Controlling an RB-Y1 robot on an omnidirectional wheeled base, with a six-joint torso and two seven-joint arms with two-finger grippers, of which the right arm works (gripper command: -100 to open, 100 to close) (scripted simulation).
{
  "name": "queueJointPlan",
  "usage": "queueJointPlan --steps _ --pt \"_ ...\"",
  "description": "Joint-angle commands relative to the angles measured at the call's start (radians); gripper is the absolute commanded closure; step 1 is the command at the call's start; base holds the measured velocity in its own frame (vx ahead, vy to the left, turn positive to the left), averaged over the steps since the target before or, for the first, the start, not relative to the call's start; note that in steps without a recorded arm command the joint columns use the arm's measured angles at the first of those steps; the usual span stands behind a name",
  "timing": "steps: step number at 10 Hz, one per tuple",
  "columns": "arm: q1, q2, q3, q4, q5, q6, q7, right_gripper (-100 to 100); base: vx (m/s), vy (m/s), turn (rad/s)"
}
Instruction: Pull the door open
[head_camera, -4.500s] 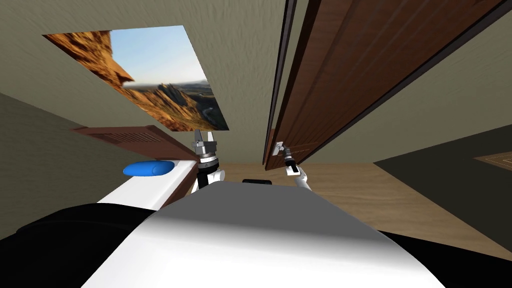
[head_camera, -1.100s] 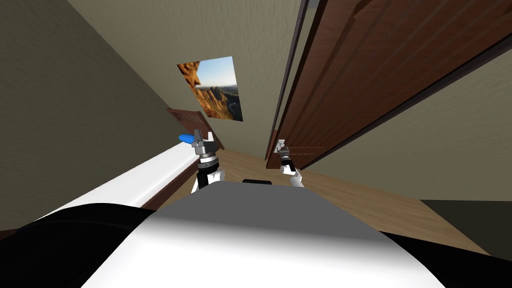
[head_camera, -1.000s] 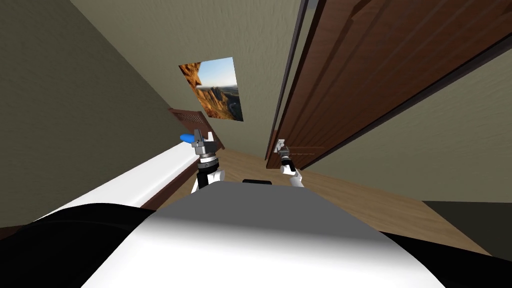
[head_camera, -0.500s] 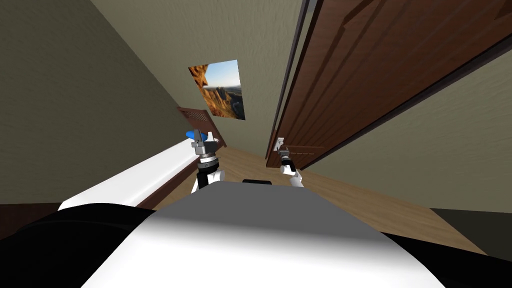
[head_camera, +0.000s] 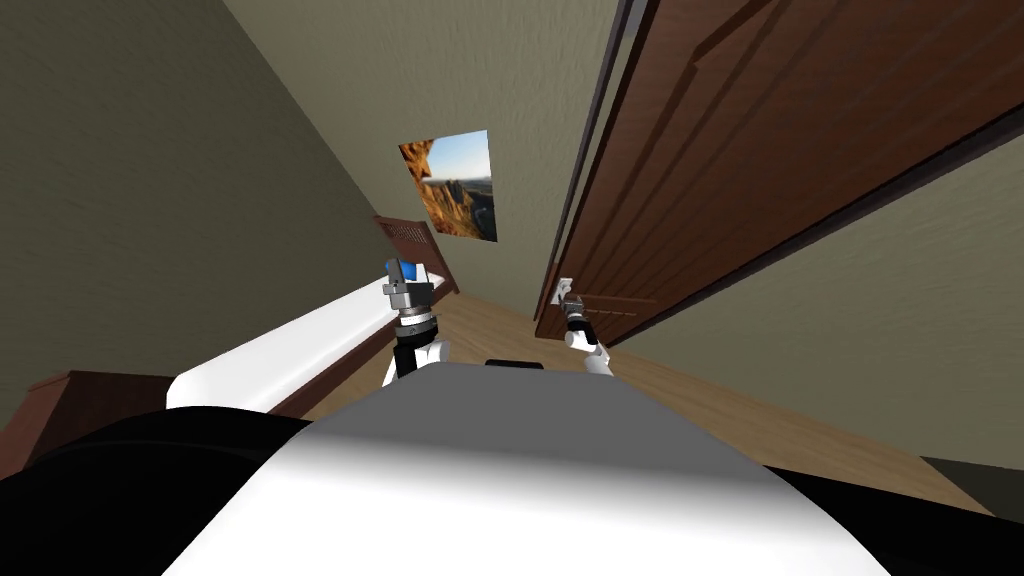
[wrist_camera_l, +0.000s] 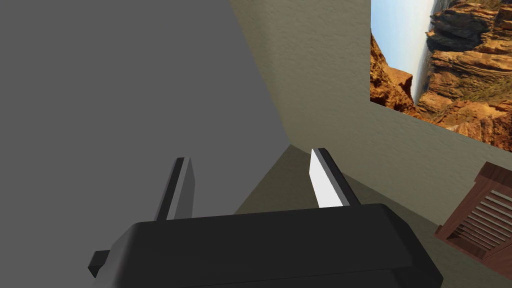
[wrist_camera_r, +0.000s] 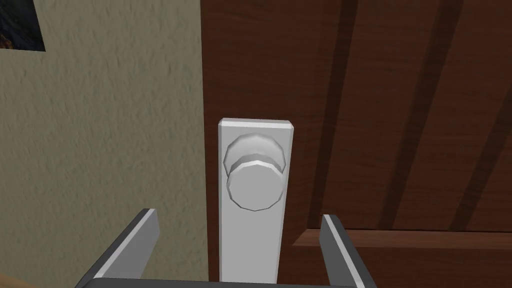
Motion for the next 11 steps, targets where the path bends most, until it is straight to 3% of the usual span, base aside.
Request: queueJointPlan --steps 1,3,5,6,7,11 --pt "-0.006 -0.021 -0.001 0.029 -0.007 -0.021 -0.019 -100 0.133 -0.009 0.061" --pt "-0.004 -0.063 -0.026 0.053 -0.026 -0.039 -0.047 -100 0.147 0.038 0.175" --pt "-0.003 -0.090 -0.042 0.068 -0.038 -0.050 -0.064 -100 0.150 0.012 0.141" --pt "-0.005 -0.084 -0.036 0.063 -0.034 -0.043 -0.059 -100 0.065 0.002 0.030" --pt "-0.005 -0.084 -0.036 0.063 -0.034 -0.043 -0.059 100 -0.008 -0.003 -0.045" --pt "-0.005 -0.084 -0.036 0.063 -0.034 -0.043 -0.059 100 -0.013 -0.004 0.006"
